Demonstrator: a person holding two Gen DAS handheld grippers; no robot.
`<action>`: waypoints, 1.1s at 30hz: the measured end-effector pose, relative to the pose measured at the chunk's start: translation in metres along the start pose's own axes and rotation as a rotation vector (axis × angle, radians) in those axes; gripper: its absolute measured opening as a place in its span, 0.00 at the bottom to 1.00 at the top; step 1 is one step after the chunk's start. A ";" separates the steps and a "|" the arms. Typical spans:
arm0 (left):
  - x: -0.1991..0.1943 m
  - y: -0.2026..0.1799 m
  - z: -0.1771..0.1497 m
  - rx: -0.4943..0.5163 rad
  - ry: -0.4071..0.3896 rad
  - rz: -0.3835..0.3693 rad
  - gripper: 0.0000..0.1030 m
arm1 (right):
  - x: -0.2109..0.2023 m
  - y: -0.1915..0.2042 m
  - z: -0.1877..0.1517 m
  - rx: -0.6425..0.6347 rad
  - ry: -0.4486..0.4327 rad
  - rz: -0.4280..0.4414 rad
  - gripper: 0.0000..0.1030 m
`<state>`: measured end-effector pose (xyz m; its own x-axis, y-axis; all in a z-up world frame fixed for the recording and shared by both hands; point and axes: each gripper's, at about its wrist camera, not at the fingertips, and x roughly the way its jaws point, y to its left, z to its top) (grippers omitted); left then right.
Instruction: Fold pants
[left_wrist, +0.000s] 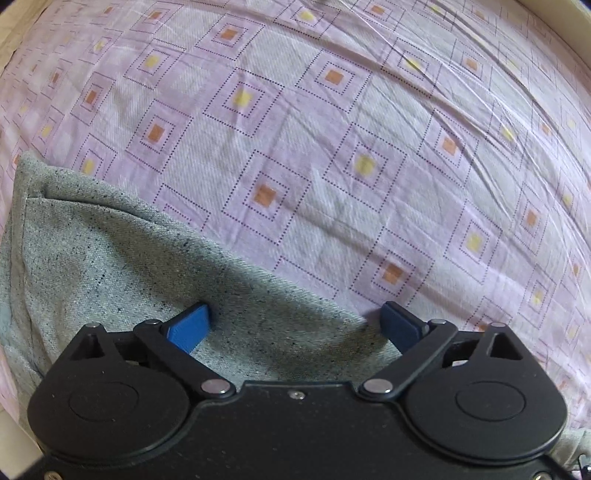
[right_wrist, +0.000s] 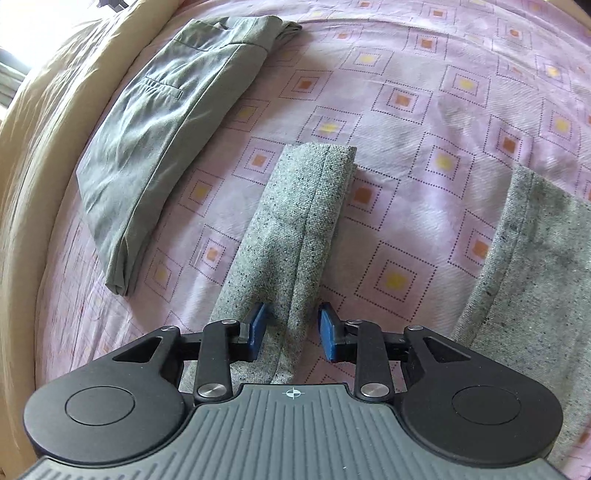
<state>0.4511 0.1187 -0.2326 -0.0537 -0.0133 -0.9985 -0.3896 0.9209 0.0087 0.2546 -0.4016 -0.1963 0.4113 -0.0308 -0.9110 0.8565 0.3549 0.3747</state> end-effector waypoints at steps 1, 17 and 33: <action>0.001 -0.002 0.000 0.002 0.003 0.002 0.95 | 0.001 0.000 0.000 0.000 0.001 0.004 0.29; -0.084 0.034 -0.017 0.013 -0.197 -0.085 0.10 | -0.043 0.023 0.004 -0.149 -0.063 0.178 0.04; -0.063 0.143 -0.206 0.005 -0.194 -0.066 0.08 | -0.083 -0.082 -0.042 -0.258 -0.022 0.049 0.04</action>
<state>0.2098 0.1707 -0.1568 0.1497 0.0012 -0.9887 -0.3821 0.9224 -0.0567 0.1375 -0.3884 -0.1587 0.4592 -0.0274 -0.8879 0.7290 0.5829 0.3589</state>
